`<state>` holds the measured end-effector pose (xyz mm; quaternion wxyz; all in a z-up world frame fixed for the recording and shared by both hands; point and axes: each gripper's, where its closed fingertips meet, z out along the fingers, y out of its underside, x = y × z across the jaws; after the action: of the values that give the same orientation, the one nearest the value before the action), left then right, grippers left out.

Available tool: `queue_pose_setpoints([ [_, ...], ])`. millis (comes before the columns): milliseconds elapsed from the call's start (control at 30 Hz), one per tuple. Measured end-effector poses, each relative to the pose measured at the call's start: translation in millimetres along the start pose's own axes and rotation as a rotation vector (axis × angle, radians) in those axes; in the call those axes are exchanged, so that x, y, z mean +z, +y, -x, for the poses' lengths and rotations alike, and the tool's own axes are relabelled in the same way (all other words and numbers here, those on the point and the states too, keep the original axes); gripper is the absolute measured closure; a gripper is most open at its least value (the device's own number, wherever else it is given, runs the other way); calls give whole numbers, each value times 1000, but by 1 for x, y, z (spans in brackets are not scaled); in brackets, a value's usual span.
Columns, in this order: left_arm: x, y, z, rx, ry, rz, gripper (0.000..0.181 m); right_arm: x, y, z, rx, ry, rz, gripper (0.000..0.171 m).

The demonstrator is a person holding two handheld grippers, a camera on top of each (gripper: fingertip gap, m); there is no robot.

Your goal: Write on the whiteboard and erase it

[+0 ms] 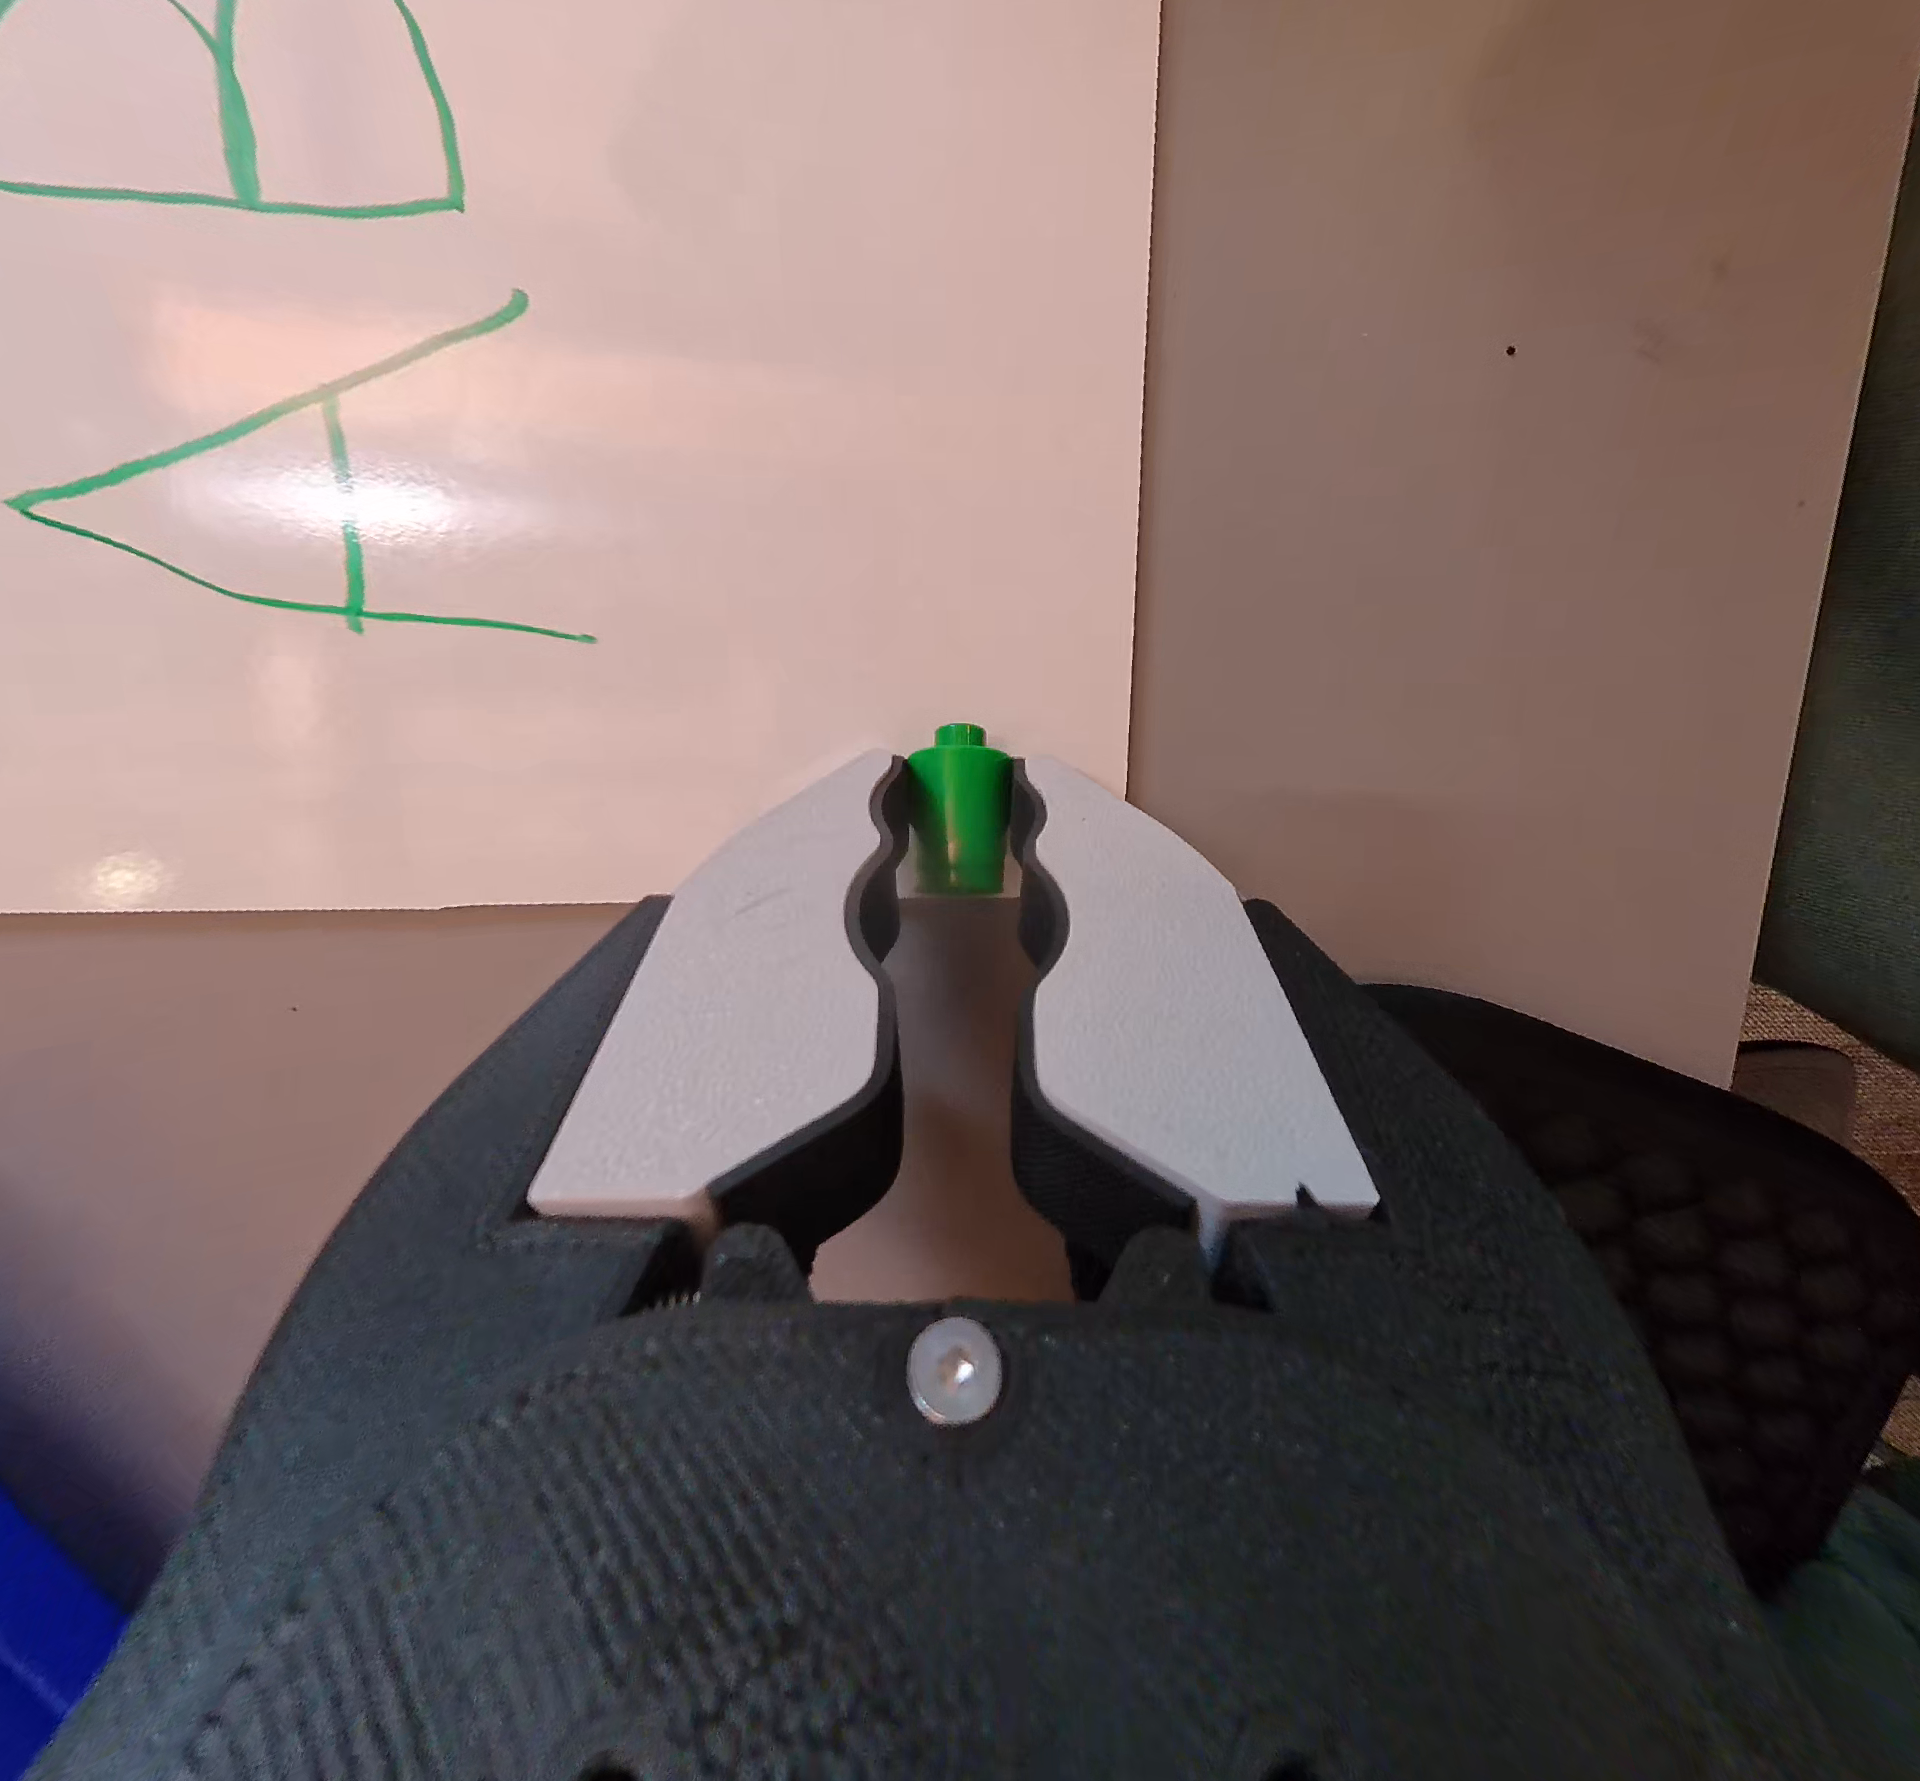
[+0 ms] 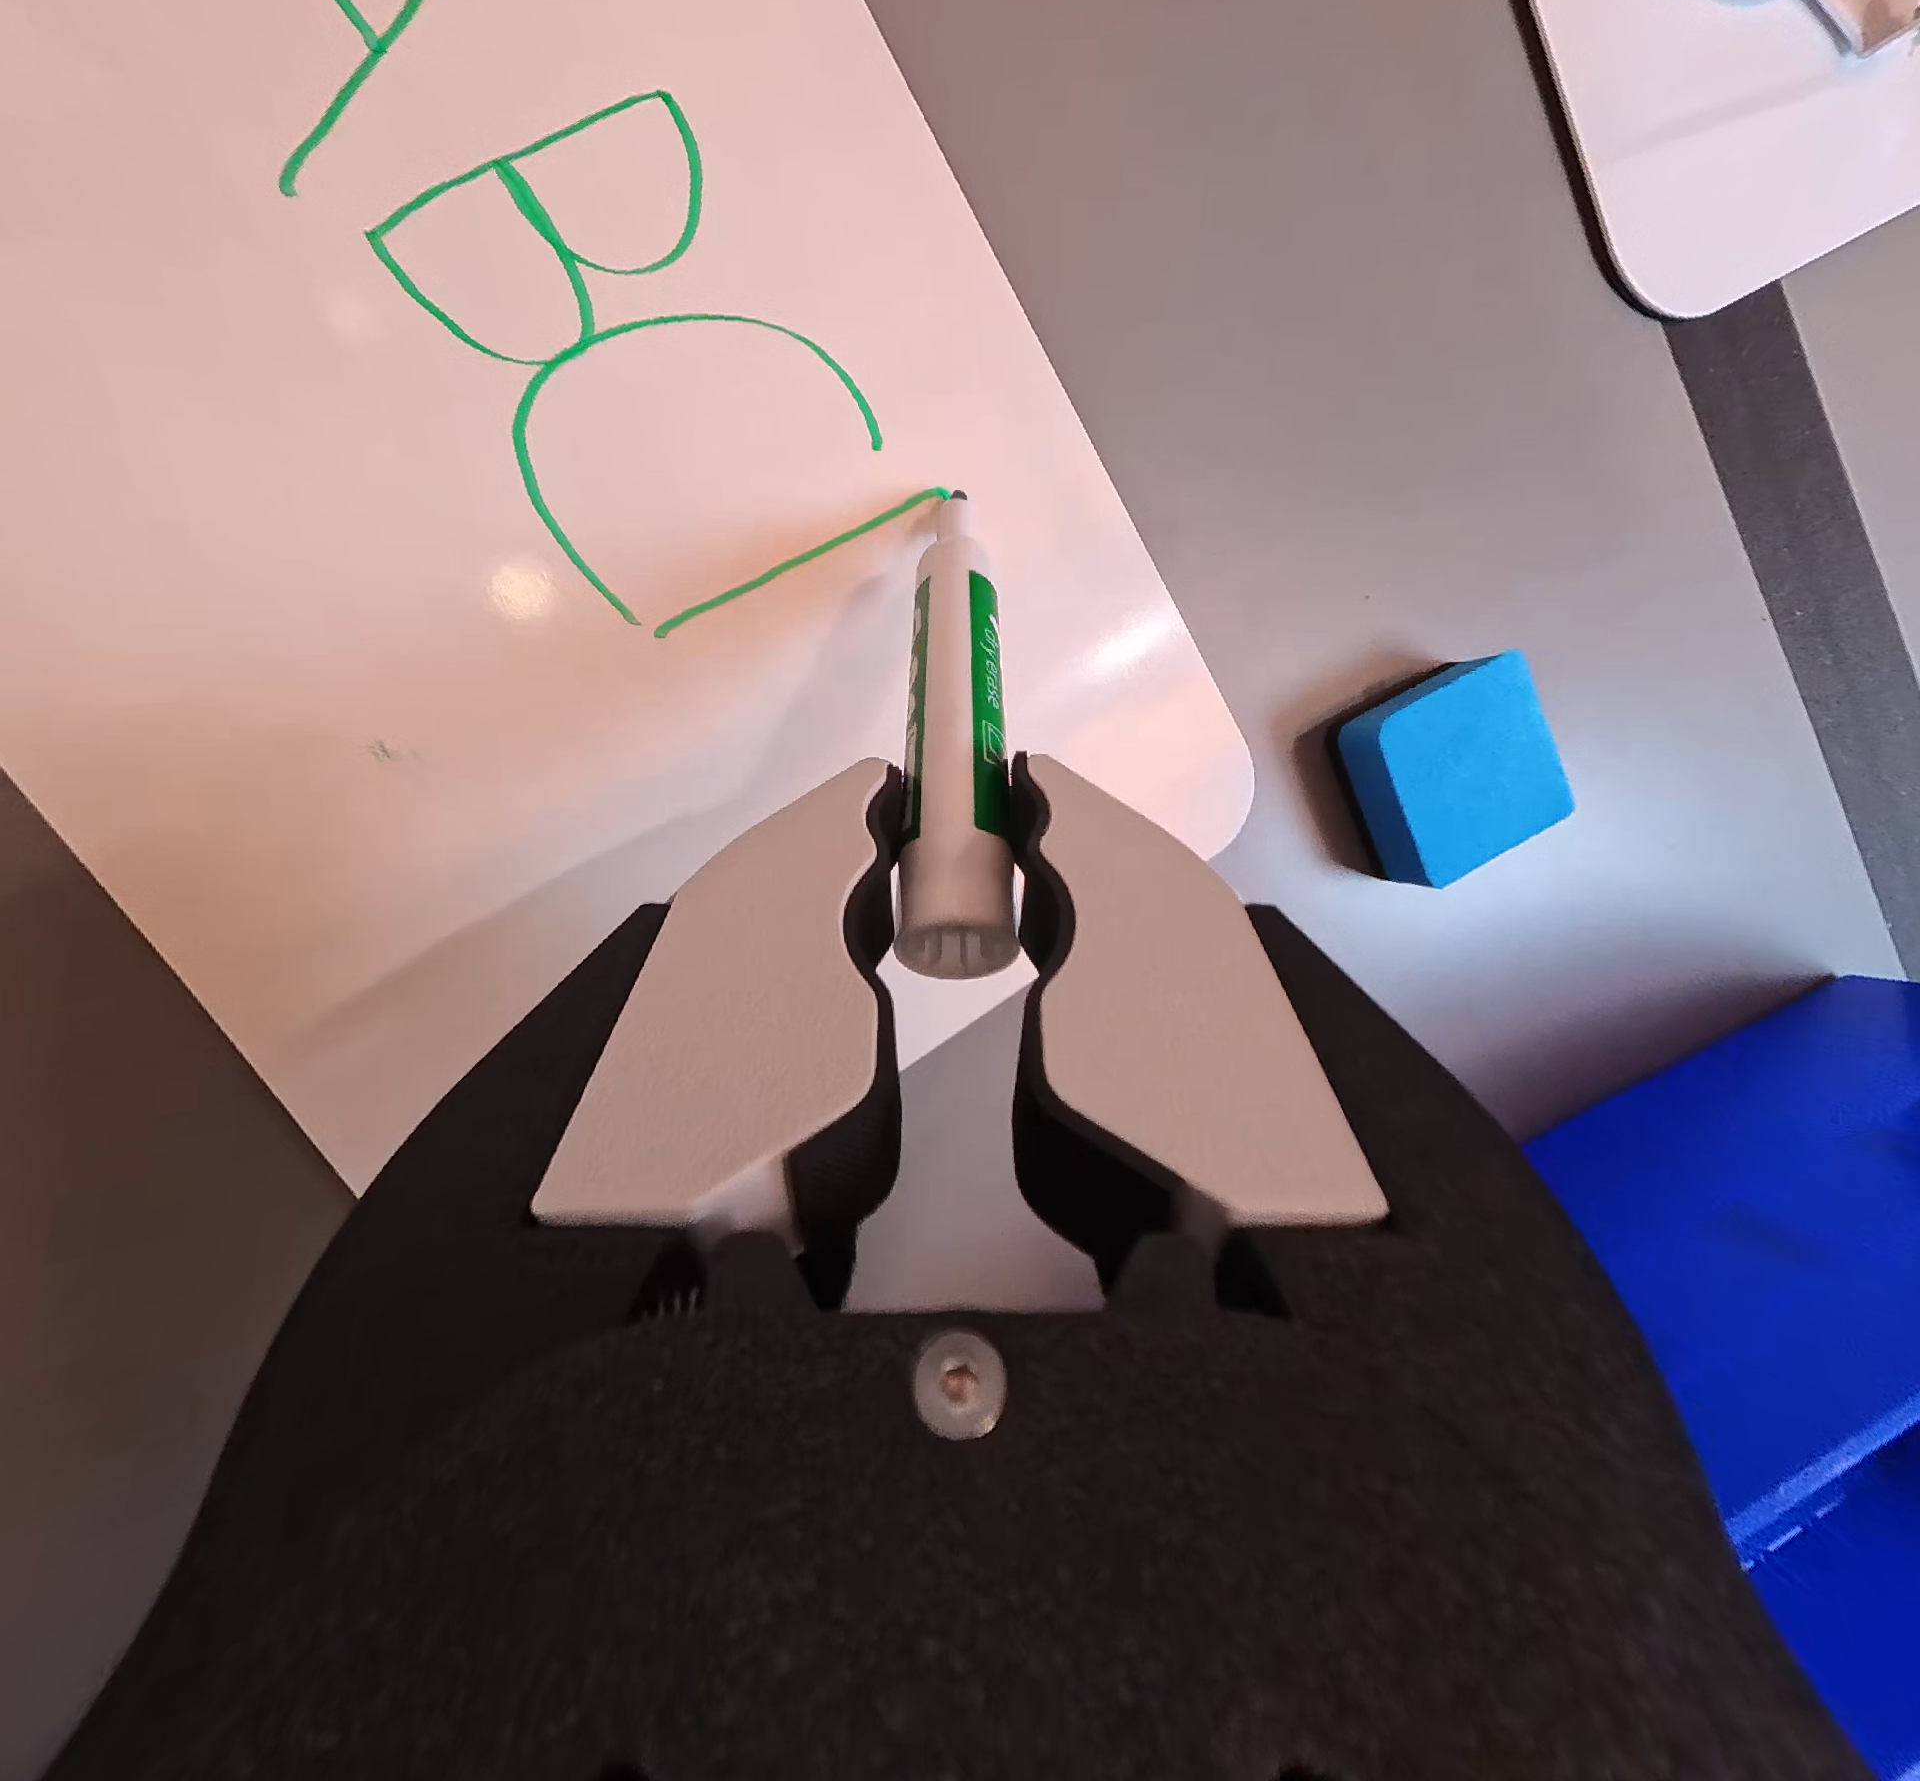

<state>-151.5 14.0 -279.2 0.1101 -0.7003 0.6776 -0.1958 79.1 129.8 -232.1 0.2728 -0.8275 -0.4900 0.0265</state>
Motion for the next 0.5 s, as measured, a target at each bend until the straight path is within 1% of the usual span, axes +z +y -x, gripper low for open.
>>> queue_pose_setpoints([
  [300,0,0,0,-1,0,2,162,-13,22,-1,18,16,29,151],
  [500,0,0,0,0,-5,6,162,-26,40,8,32,18,43,151],
])
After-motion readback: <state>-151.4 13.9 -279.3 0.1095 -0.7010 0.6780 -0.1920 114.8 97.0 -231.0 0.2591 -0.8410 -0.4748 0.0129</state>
